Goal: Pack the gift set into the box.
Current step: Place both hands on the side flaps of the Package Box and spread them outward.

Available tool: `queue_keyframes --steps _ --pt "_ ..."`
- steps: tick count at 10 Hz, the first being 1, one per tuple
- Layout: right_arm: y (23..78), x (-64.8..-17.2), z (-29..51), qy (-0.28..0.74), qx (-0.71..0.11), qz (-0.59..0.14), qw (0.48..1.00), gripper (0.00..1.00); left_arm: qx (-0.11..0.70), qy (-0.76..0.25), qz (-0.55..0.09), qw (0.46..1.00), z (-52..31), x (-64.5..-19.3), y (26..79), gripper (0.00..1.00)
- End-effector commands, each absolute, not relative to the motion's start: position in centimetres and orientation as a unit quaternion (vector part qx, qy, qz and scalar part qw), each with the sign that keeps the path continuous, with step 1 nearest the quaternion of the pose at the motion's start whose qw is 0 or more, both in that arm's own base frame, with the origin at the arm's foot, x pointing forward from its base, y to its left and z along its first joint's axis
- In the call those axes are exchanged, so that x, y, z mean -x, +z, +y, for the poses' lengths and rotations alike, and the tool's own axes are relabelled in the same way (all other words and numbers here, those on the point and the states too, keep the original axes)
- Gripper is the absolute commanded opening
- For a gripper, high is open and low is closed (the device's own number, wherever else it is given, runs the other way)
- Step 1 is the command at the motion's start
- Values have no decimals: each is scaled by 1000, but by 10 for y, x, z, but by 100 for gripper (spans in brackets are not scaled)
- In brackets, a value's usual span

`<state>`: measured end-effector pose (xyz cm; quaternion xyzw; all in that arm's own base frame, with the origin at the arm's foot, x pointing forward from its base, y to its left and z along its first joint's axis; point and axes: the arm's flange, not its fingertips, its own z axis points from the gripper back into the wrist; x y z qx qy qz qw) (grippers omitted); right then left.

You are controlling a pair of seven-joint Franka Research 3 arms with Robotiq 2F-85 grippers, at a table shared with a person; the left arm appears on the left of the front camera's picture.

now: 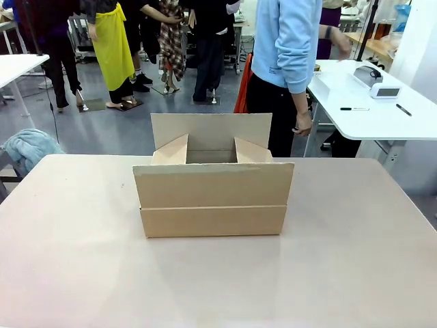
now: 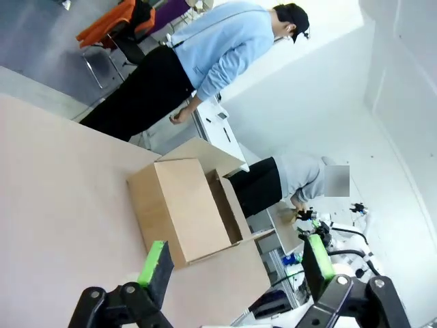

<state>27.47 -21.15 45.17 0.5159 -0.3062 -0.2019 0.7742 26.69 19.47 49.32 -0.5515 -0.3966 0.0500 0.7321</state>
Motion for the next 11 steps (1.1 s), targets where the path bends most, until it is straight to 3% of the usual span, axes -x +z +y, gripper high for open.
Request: queue_keyframes --steps 1,4,5,6,8,11 --pt "477 -277 -193 -166 -528 -307 774 100 549 29 -388 740 190 -266 497 100" --pt "477 -277 -193 -166 -528 -307 774 100 553 40 -383 739 189 -267 493 100" --pt "475 -279 -188 -173 -526 -295 779 100 525 -10 -355 774 164 -275 505 100" --pt "497 -299 -142 -106 -466 -289 830 100 471 -70 -312 822 118 -293 523 100" --pt "522 -341 -28 78 -400 -250 878 100 355 -191 -204 892 5 -338 540 100" --pt "488 -374 99 235 -372 -226 869 100 265 -292 -156 906 -122 -375 521 100"
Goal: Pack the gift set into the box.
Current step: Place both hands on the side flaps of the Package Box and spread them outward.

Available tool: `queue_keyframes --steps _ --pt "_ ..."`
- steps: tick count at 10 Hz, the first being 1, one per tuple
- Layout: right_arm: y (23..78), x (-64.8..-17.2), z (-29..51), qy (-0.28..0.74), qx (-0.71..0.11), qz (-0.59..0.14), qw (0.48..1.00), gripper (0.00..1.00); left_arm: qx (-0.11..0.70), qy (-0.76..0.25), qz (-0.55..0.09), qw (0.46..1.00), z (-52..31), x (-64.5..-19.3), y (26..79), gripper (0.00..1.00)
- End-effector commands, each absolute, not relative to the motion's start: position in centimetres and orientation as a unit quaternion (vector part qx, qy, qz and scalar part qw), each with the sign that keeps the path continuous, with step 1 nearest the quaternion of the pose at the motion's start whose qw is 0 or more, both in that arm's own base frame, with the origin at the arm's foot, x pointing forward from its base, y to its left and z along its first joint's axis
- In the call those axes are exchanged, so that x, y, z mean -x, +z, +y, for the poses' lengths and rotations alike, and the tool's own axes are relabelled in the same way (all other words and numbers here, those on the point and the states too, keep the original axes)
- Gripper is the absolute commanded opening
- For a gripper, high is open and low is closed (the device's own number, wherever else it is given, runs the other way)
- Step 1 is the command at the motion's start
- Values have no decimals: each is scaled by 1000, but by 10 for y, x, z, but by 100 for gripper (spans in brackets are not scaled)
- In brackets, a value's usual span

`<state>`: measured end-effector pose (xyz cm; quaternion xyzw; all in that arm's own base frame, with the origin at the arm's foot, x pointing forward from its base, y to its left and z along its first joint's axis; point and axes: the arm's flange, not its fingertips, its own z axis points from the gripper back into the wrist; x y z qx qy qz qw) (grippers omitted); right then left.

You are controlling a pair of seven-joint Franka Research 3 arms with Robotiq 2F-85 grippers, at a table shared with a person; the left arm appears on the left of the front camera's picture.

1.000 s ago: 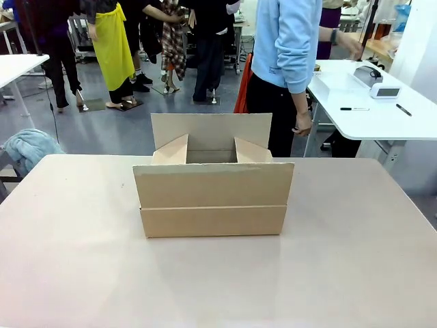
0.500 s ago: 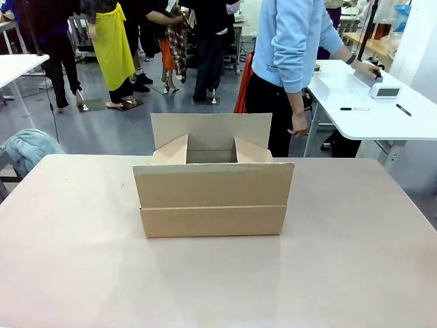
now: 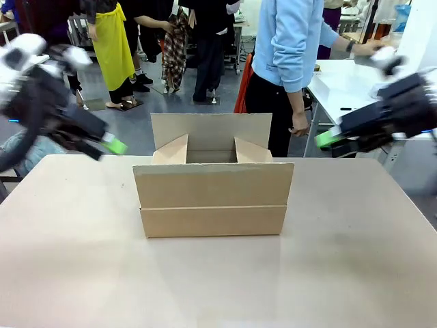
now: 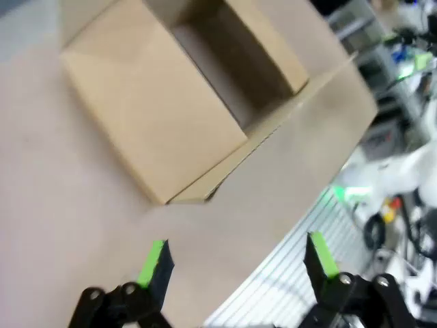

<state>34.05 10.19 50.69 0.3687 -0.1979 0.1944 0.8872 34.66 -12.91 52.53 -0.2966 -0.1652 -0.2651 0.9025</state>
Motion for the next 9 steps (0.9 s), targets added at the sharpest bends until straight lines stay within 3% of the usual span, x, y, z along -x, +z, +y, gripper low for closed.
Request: queue_keyframes --steps 1,2,5,7,9 --pt "486 -370 115 238 -375 -236 864 100 275 -285 -170 902 -138 -376 521 100" --pt "507 -341 102 194 -369 -198 887 100 297 -265 -165 902 -129 -347 525 100" --pt "497 -350 123 224 -360 -199 883 100 289 -287 -162 899 -153 -360 519 100" --pt "518 -397 132 315 -413 -299 801 100 261 -237 -184 918 -180 -379 555 100" --pt "520 -436 139 454 -432 -315 712 100 198 -212 -149 945 -227 -415 576 100"
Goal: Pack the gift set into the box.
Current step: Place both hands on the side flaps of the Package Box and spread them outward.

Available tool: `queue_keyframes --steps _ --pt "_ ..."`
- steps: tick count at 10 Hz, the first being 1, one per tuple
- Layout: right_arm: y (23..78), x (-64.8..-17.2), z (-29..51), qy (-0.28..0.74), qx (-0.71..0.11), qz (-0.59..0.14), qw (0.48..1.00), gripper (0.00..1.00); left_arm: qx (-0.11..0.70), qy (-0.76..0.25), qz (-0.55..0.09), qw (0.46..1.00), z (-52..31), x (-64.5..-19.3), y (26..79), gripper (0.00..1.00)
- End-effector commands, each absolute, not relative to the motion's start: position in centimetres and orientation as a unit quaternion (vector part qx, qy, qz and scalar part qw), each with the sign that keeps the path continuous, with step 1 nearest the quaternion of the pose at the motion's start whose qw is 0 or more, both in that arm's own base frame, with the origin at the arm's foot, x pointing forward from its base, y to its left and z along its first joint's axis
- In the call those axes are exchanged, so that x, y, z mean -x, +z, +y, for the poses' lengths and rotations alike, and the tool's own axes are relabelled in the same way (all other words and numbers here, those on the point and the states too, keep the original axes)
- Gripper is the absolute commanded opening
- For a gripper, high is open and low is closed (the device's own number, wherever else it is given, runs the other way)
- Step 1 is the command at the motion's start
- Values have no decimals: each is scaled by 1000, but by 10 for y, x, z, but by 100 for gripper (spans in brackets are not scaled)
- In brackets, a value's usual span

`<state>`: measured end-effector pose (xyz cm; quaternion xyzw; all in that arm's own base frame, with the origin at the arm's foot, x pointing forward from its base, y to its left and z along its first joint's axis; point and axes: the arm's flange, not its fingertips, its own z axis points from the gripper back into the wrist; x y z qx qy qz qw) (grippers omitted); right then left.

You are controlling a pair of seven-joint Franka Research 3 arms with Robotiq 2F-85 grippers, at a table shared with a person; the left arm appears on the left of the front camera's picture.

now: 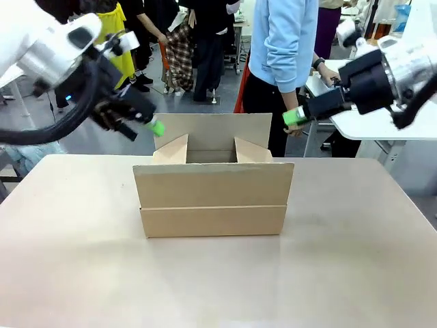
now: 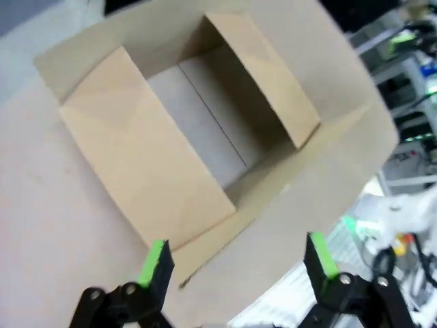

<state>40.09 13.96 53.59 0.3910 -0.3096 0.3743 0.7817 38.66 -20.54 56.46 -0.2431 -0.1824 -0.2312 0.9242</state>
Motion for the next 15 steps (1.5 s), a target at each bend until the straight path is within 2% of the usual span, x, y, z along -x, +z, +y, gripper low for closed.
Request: queue_keyframes --steps 1,3,6,7,8,11,13,15 --pt "511 -454 145 534 -438 -293 661 100 164 -199 -143 955 -251 -435 569 100" --pt "483 -477 152 587 -416 -274 638 100 115 -172 -130 970 -285 -453 538 100" --pt "441 -489 144 539 -389 -303 682 100 72 -164 -105 978 -308 -458 487 100" --pt "451 -483 151 575 -411 -275 652 100 92 -179 -53 978 -306 -454 476 100" --pt "451 -483 151 575 -411 -275 652 100 79 -171 -107 976 -300 -460 485 100" --pt "451 -483 151 575 -411 -275 652 100 77 -175 -88 978 -306 -458 474 100" --pt "451 -483 151 575 -411 -275 652 100 62 -126 -134 981 -319 -472 462 100" --pt "451 -483 151 575 -411 -275 652 100 51 -102 -142 983 -328 -476 454 100"
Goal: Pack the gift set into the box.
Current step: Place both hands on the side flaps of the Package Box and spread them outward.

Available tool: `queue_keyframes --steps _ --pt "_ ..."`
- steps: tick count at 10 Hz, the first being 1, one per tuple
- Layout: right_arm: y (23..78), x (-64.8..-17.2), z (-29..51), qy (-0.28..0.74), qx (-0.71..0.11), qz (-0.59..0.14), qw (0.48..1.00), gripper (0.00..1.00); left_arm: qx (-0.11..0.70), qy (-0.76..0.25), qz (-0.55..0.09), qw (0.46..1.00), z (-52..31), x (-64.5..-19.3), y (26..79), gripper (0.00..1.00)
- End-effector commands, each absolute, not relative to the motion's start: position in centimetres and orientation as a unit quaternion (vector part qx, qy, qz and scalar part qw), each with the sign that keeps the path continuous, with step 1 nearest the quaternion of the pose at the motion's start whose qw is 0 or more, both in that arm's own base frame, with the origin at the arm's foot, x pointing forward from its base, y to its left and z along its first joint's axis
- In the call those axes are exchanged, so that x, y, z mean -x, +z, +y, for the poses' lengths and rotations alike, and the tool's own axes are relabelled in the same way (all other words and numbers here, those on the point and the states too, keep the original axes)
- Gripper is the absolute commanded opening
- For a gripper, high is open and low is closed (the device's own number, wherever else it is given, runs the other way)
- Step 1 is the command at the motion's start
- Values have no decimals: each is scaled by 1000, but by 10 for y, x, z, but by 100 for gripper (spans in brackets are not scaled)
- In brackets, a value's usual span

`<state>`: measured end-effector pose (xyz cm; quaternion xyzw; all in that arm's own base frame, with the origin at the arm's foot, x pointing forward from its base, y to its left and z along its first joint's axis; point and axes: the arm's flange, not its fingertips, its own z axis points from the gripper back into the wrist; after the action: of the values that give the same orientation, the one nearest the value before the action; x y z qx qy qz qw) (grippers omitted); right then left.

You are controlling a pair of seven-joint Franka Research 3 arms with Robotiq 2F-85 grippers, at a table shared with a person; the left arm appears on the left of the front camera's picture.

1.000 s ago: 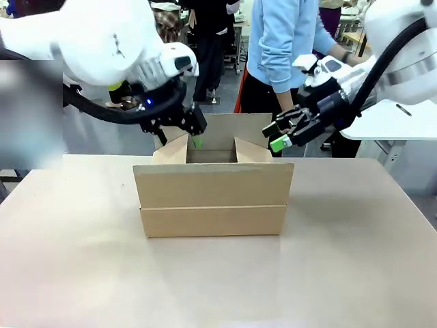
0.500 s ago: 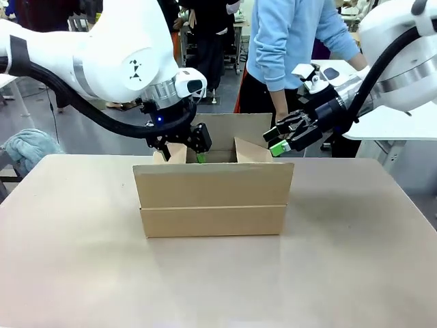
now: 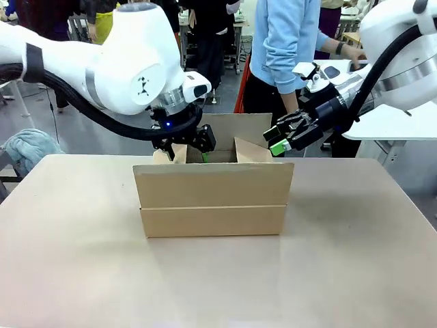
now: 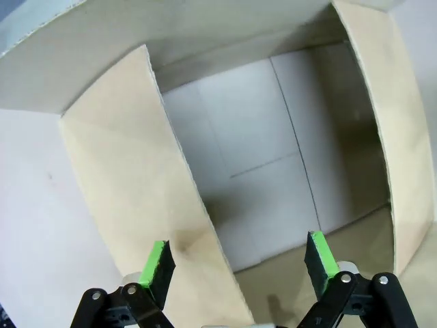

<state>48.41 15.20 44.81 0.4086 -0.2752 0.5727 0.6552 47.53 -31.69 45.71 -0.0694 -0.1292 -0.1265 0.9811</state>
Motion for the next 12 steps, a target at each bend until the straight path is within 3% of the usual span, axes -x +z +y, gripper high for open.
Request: queue_keyframes --steps 1,8,12 --pt "451 -483 151 575 -411 -275 652 100 56 -99 -142 983 -332 -475 452 100" --pt "451 -483 151 575 -411 -275 652 100 -11 -21 -160 987 -356 -493 412 100" --pt "451 -483 151 575 -411 -275 652 100 -110 -9 -158 981 -343 -495 409 100"
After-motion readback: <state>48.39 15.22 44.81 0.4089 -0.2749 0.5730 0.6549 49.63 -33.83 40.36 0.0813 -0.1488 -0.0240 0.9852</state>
